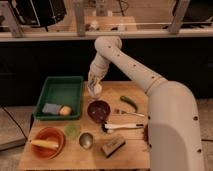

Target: Place towel in paper cup

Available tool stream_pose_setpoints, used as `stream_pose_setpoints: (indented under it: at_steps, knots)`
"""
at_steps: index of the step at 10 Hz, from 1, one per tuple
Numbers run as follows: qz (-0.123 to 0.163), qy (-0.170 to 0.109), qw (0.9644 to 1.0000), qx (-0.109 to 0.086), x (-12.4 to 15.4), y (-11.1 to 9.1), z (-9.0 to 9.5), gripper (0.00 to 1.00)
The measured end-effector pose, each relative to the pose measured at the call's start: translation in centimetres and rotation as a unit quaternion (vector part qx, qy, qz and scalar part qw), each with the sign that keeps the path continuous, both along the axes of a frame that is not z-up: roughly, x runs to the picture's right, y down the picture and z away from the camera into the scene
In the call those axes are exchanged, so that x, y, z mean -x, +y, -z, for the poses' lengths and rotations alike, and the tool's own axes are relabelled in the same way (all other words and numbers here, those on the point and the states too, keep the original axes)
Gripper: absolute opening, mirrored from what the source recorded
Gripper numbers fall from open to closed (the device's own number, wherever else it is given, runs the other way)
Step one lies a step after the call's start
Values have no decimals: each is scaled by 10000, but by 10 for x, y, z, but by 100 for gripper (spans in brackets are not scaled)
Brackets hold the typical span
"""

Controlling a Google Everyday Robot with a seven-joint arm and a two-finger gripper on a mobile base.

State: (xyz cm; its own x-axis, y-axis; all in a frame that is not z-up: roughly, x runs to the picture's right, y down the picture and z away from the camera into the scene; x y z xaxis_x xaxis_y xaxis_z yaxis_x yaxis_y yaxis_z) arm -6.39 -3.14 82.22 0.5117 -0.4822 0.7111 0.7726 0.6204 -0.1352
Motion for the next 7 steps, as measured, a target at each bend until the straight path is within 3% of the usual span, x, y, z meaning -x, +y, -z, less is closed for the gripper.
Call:
stream_pose_setpoints:
  at_steps: [2, 7]
  knots:
    - [-74, -87, 9995, 282, 7, 6, -7, 2]
    - [-295, -91, 9969, 724, 14, 12, -21, 2]
